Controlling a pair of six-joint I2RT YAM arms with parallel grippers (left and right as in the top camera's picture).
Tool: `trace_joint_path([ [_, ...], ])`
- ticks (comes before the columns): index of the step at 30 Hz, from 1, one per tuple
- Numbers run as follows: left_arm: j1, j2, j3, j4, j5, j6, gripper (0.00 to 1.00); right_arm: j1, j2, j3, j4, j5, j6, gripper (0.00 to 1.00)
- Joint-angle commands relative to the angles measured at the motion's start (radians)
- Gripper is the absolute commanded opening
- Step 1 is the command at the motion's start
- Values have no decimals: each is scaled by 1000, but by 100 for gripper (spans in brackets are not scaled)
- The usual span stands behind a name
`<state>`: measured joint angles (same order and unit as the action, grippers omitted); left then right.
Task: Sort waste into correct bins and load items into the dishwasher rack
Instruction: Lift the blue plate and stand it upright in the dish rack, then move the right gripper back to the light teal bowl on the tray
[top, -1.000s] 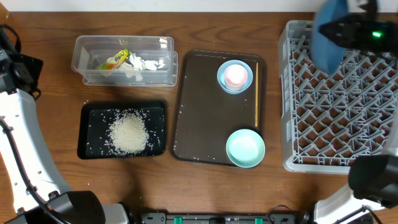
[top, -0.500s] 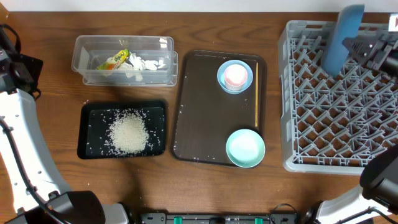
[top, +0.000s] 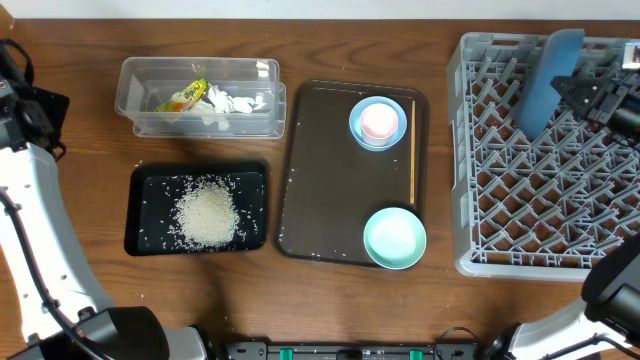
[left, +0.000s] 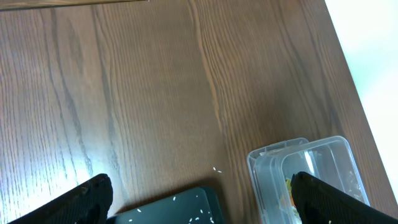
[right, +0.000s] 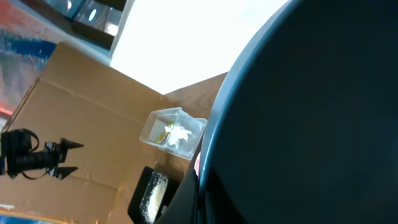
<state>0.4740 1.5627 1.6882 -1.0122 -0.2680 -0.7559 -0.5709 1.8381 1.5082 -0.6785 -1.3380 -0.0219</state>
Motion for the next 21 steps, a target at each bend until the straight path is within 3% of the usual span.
trace_joint_path([
  [1, 2, 0, -3, -1, -6, -1, 93, -11, -3, -3, -29, 106, 34, 1],
  [6, 2, 0, -3, -1, -6, -1, 93, -11, -3, -3, -34, 172, 46, 3],
  [15, 2, 0, -3, -1, -6, -1, 93, -11, -33, -3, -125, 597, 159, 33],
  [21, 2, 0, -3, -1, -6, -1, 93, -11, -123, -3, -184, 795, 200, 34],
])
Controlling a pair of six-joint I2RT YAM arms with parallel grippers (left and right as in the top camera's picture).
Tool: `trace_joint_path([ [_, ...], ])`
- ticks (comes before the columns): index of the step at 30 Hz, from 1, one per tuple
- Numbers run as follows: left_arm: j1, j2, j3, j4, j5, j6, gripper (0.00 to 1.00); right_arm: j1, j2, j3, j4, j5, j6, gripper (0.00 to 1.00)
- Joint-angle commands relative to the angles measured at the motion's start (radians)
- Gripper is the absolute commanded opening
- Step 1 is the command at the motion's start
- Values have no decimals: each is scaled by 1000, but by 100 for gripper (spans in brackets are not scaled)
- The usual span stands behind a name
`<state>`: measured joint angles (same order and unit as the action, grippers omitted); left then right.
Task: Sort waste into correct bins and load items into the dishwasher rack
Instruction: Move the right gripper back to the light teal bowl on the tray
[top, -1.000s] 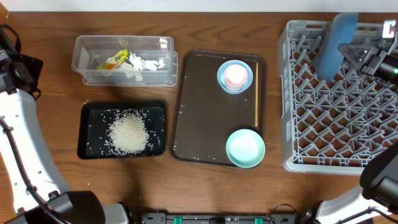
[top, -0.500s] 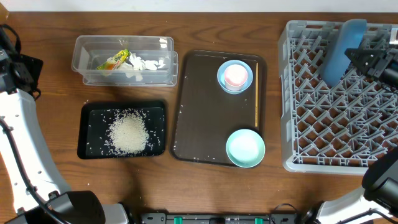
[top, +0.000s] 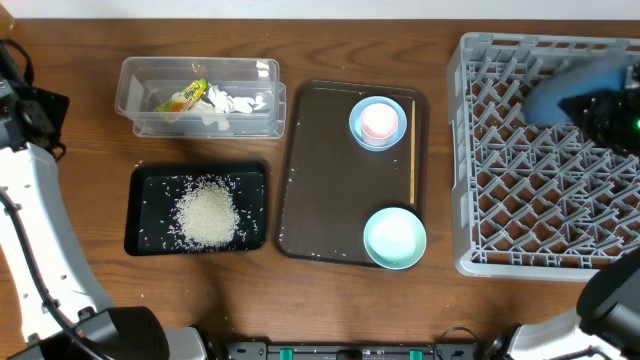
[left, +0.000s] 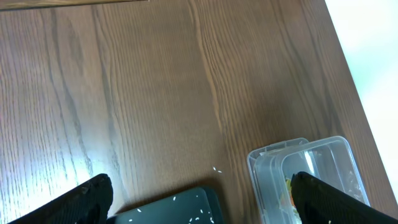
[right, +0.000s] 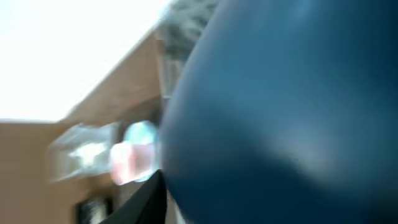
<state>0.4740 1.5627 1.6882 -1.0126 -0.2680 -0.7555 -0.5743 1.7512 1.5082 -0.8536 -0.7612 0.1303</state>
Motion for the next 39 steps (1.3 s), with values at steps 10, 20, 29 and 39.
trace_joint_path([
  [10, 2, 0, -3, -1, -6, -2, 93, -4, -245, -3, -97, 286, 140, 37],
  [20, 2, 0, -3, 0, -6, -2, 93, 127, -449, -3, -92, 238, 173, 58],
  [29, 2, 0, -3, -1, -6, -2, 93, 510, -411, -3, 13, 256, 210, 56],
  [39, 2, 0, -3, 0, -6, -2, 93, 1020, -204, -3, -58, 594, 195, 61],
])
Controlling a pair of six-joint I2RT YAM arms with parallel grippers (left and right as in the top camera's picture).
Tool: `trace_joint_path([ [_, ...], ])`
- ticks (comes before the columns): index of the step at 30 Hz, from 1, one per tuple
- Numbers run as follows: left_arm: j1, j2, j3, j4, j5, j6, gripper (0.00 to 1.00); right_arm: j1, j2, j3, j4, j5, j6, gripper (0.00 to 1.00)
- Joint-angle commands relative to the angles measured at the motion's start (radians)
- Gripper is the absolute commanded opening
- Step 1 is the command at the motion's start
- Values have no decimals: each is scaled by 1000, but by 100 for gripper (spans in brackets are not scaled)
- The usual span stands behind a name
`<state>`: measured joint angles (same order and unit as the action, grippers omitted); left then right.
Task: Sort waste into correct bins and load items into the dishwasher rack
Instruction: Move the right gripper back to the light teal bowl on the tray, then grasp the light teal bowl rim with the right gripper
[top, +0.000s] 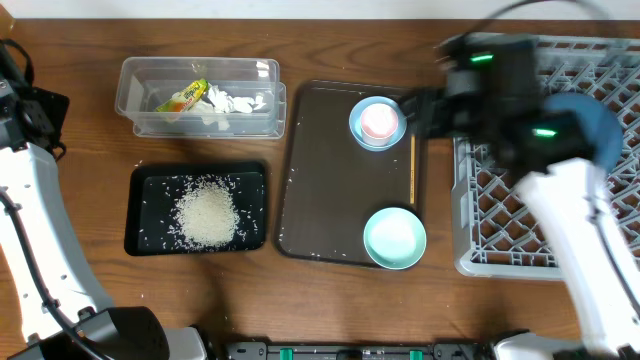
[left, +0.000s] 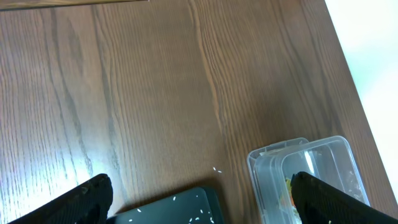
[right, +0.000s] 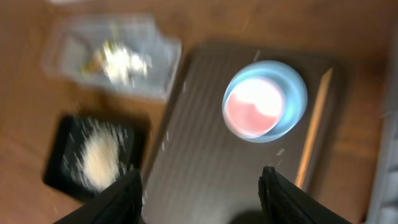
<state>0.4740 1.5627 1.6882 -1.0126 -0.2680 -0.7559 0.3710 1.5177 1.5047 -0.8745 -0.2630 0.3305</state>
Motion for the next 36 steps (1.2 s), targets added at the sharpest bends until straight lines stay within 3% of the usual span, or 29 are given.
trace_joint_path([
  [1, 2, 0, -3, -1, -6, -1, 93, 117, 51, 0, -87, 95, -5, 61],
  [6, 2, 0, -3, 0, -6, -1, 93, 269, 153, 0, -278, 102, -3, 61],
  [11, 2, 0, -3, 0, -6, -1, 93, 399, 292, 0, -387, 147, 52, 53],
  [14, 2, 0, -3, 0, -6, -1, 93, 446, 360, 0, -406, 201, 58, 55],
  [16, 2, 0, -3, 0, -6, -1, 93, 472, 407, 0, -410, 211, 59, 67],
  [26, 2, 0, -3, 0, -6, -1, 93, 473, 494, 0, -420, 286, 137, 65],
  [29, 2, 0, -3, -1, -6, -1, 93, 472, 496, -3, -413, 292, 137, 70],
  [33, 2, 0, -3, 0, -6, -1, 93, 475, 497, -43, -362, 298, 137, 62],
  [36, 2, 0, -3, 0, -6, -1, 93, 475, 497, -79, -327, 313, 149, 49],
])
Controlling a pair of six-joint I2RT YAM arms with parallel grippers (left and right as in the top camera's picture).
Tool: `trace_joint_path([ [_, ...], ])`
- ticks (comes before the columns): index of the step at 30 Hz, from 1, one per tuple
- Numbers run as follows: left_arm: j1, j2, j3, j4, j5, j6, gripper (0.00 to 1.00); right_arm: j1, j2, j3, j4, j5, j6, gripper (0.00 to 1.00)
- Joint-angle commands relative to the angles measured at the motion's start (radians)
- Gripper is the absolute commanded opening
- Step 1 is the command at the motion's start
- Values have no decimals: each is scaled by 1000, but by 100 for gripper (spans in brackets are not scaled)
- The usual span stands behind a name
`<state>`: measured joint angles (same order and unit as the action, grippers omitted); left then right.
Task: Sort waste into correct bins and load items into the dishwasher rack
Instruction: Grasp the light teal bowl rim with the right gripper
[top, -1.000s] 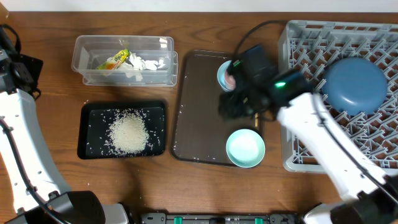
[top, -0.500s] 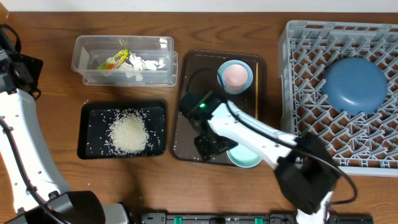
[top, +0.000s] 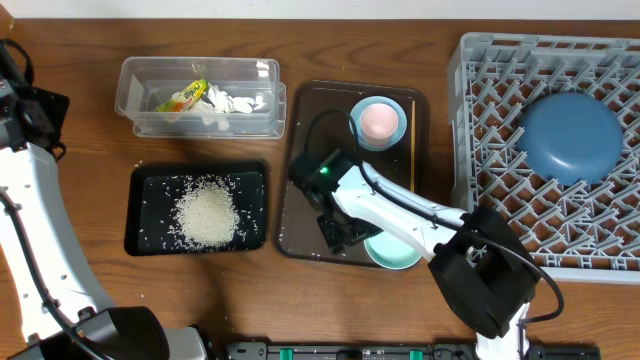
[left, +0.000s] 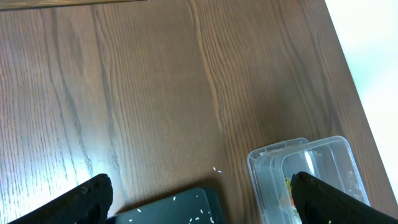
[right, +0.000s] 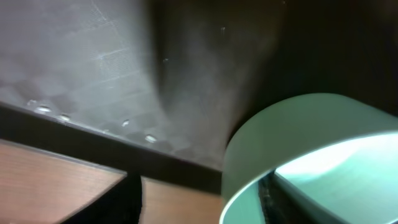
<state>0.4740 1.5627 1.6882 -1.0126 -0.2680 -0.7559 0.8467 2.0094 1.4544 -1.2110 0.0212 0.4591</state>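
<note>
A mint green bowl (top: 398, 240) sits at the front right of the dark brown tray (top: 320, 150). My right gripper (top: 350, 233) is low at the bowl's left edge. In the right wrist view the right gripper (right: 200, 199) is open. One finger is inside the bowl (right: 292, 143) and the other outside, apart from the wall. A pink cup inside a light blue bowl (top: 378, 122) and a chopstick (top: 412, 150) also lie on the tray. A blue dish (top: 570, 135) rests in the grey dishwasher rack (top: 468, 200). The left gripper (left: 205, 202) is open and empty above the table.
A clear bin (top: 200, 97) holding wrappers and paper scraps stands at the back left. In front of it is a black tray (top: 150, 215) with a heap of rice. The left wrist view shows a corner of the black tray (left: 186, 208) and of the clear bin (left: 305, 168).
My right gripper was open above the tray's back part near the pink cup. Now it is low at the tray's front, astride the mint bowl's rim. The left arm is unchanged.
My right gripper held the blue dish on edge over the back of the rack, then lower over it. Later the dish lay in the rack and the gripper was open over the tray. Now it is at the mint bowl. The left arm stayed still.
</note>
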Motion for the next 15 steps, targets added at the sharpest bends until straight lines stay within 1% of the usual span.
trace_joint_path([
  [1, 2, 0, -3, -1, -6, -1, 93, -1, 5, -35, 14, 38, 36, 44],
  [2, 2, 0, -3, 0, -6, -1, 93, -2, 5, -37, 14, 42, 45, 41],
  [3, 2, 0, -3, 0, -6, -2, 93, -2, 5, -37, 14, 42, 51, 35],
  [5, 2, 0, -3, -1, -6, -1, 93, -2, 5, -37, 13, 42, 57, 29],
  [9, 2, 0, -3, -1, -6, -1, 93, -3, 5, -26, 6, 43, 61, 3],
  [10, 2, 0, -3, 0, -6, -1, 93, -3, 5, -13, -4, 43, 60, 1],
  [15, 2, 0, -3, 0, -6, -1, 93, -16, 4, 133, -116, 64, 48, 1],
])
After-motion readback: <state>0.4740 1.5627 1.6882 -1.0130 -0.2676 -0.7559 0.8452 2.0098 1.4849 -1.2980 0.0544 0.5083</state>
